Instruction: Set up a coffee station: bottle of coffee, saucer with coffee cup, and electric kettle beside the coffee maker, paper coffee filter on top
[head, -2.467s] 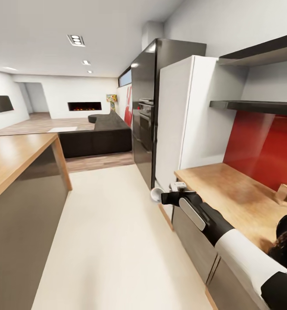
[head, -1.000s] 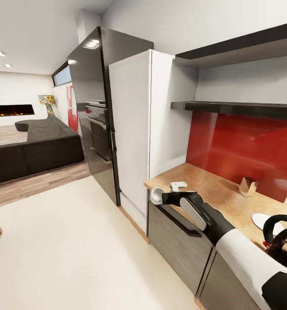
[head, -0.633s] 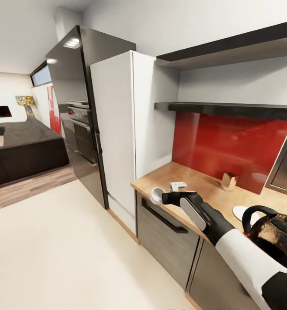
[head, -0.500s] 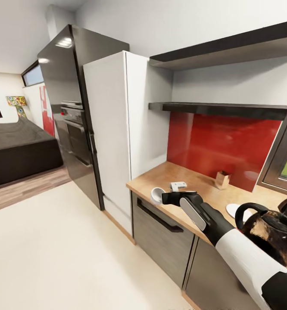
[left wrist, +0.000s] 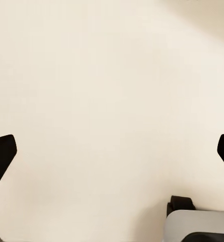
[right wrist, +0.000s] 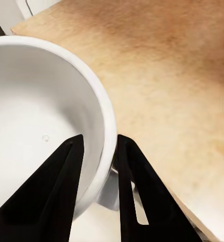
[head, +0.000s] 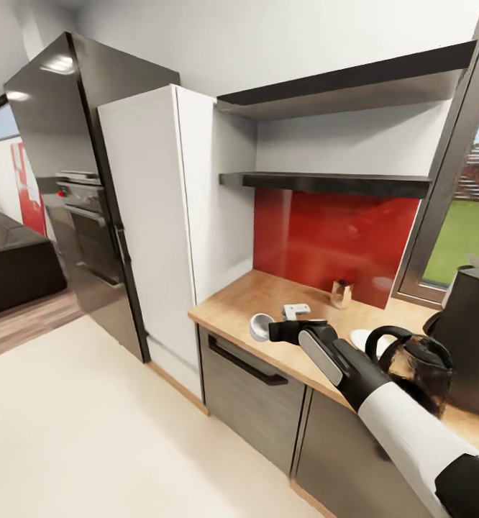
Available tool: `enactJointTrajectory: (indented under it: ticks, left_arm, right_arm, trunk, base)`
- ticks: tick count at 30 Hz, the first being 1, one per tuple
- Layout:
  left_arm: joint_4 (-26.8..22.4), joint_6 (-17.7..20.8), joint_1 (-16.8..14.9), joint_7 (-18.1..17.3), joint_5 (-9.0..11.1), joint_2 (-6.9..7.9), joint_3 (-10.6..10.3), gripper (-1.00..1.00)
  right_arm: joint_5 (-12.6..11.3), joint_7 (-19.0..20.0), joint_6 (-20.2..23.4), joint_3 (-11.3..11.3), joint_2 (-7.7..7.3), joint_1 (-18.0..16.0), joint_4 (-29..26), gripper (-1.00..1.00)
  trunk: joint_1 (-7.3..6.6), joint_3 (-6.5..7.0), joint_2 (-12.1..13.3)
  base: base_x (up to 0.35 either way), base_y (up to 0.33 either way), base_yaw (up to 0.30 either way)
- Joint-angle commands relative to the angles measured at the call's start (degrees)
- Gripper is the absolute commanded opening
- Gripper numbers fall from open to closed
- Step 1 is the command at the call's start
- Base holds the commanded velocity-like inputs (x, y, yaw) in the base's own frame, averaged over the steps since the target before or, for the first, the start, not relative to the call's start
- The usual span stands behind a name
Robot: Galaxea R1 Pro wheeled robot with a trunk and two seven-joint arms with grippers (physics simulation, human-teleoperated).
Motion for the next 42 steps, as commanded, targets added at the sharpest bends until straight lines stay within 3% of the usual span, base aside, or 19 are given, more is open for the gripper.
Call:
enactJointTrajectory:
  ticks: [1,6,13,27,35,42]
  left_arm:
    - [0.0,-0.2,0.0,0.3,0.4,0.06,-0.5,1.00]
    - [0.1,-0.2,0.0,0.3,0.4,0.12,-0.5,1.00]
    - [0.2,-0.2,0.0,0.3,0.5,1.93,-0.4,1.00]
    - [0.7,-3.0,0.0,0.3,0.4,1.86,-0.5,1.00]
    - [0.7,-3.2,0.0,0.3,0.4,1.90,-0.5,1.00]
    - [0.7,-3.2,0.0,0.3,0.4,1.95,-0.4,1.00]
  right_arm:
    - [-0.7,-0.4,0.0,0.2,-0.04,-0.1,0.0,-1.00]
    - [-0.7,-0.4,0.0,0.2,-0.03,-0.1,0.0,-1.00]
    - [-0.7,-0.4,0.0,0.2,-0.03,-0.1,0.0,-1.00]
    - [-0.7,-0.4,0.0,0.2,-0.03,-0.1,0.0,-1.00]
    - [-0.7,-0.4,0.0,0.2,-0.03,-0.1,0.0,-1.00]
    - [-0.7,-0.4,0.0,0.2,-0.03,-0.1,0.0,-1.00]
  trunk:
    - [0.04,-0.05,-0.1]
    - [0.04,-0.04,-0.1]
    - [0.04,-0.04,-0.1]
    - [0.04,-0.04,-0.1]
    - [0.04,-0.04,-0.1]
    - [0.04,-0.04,-0.1]
  base:
    - [0.155,0.295,-0.293]
    - [0.202,0.286,-0.293]
    - [0.103,0.312,-0.294]
    - [0.003,0.117,-0.294]
    - [0.000,0.005,-0.294]
    - [0.000,0.233,-0.294]
